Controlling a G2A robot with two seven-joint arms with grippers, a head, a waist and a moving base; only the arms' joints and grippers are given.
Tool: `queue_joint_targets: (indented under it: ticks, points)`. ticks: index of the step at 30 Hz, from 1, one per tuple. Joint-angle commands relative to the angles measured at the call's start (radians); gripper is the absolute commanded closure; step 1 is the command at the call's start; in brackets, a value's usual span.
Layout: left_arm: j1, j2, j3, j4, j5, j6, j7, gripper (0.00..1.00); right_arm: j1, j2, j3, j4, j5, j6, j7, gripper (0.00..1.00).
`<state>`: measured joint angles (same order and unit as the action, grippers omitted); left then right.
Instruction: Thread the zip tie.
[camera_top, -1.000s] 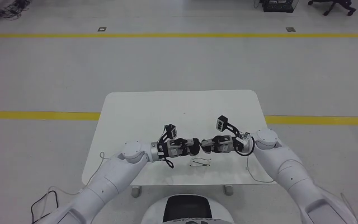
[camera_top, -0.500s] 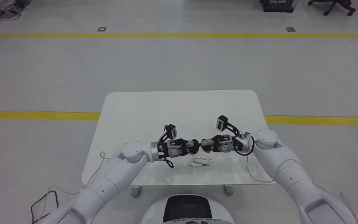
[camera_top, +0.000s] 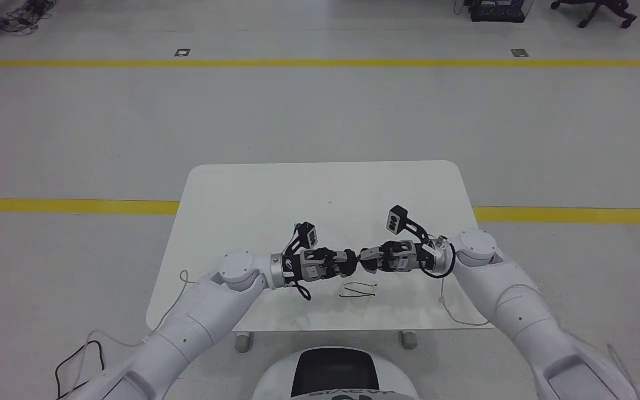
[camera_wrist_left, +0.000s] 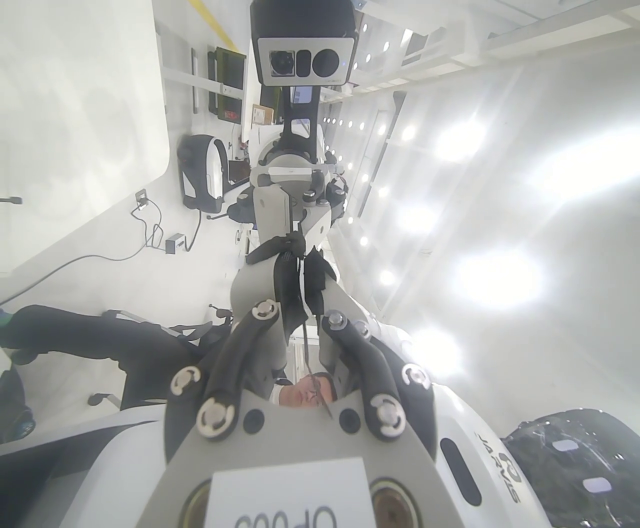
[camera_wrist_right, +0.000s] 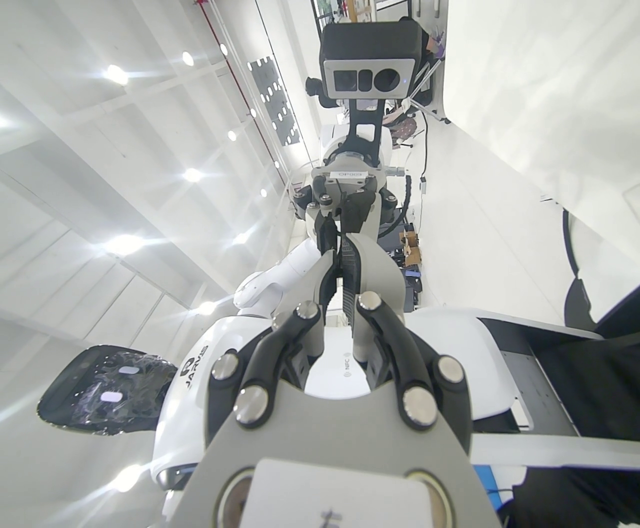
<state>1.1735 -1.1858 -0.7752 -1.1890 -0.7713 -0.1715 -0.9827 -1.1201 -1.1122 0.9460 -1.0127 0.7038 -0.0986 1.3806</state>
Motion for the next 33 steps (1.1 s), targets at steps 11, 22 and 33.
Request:
queue_joint_targets:
  ticks: [11,22,33]
  points:
    - [-0.001,0.000,0.001,-0.002,0.004,0.002,-0.003,0.91,-0.002,-0.003,0.003,-0.005,-0.008,0.003,0.000,1.00]
    - [-0.003,-0.002,0.003,0.001,0.003,0.005,-0.005,1.00,-0.001,-0.006,0.002,-0.004,-0.015,0.009,-0.002,1.00]
    - [-0.005,-0.002,-0.001,0.018,0.004,-0.014,0.001,1.00,-0.007,-0.006,0.023,0.007,0.012,0.011,-0.008,0.00]
